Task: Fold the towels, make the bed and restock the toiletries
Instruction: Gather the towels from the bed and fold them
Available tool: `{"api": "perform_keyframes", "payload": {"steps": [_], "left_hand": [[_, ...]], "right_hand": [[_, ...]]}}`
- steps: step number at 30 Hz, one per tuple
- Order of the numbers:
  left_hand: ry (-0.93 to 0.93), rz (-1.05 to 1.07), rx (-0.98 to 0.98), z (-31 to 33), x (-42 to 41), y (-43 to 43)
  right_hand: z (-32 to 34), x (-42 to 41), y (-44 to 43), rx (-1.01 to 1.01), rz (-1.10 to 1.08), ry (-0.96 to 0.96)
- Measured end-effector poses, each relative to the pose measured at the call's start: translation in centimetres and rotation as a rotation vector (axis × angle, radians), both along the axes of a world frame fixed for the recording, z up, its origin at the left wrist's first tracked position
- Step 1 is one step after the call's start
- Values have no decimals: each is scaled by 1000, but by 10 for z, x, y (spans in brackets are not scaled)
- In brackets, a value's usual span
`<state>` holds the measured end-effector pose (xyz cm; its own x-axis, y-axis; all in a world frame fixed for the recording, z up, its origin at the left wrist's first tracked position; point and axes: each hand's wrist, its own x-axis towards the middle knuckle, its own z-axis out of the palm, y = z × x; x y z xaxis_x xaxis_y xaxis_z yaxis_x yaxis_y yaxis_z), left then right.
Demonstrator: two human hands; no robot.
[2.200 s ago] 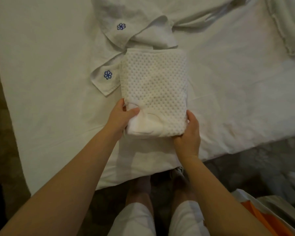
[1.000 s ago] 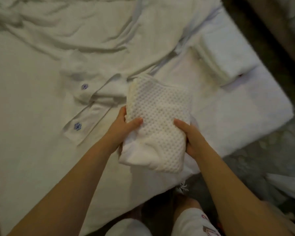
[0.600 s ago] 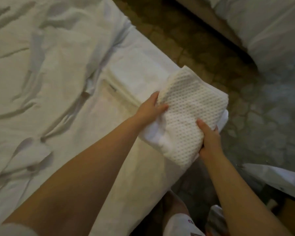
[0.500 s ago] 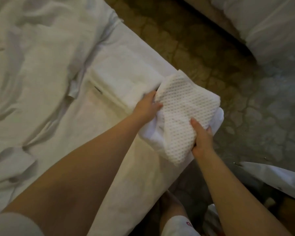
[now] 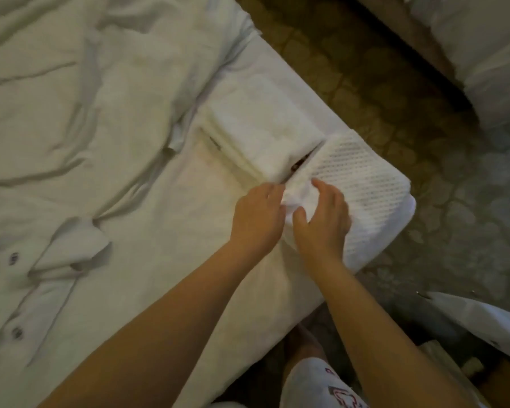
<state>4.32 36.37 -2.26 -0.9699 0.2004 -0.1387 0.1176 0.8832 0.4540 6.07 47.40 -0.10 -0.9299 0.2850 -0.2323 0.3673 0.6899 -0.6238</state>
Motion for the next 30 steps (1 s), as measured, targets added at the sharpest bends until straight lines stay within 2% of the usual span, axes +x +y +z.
{"api": "perform_keyframes", "payload": {"steps": [5,11,17,22,25,27,30], "left_hand": [[-42,286,-30,29,90,-112],[20,552,-4,58,191,-264],[-28,781,35,58,263,-367],[-197,963,49,12,279,-408],[-308,1065,77,-24,275,-428],[-328,1115,118,-44,271,-438],[-304,1111,97,-62,262,-446]], "right_hand": [[30,55,-116,-81,205,10],[38,132,-253,-81,355,-5],[27,187,-338,-47,512,-80],[-7,166,-386,-8,623,-141],[-35,132,-412,-74,641,-205],[-52,112,-432,-67,692,-181],[-71,95,-455,45,809,-80]]}}
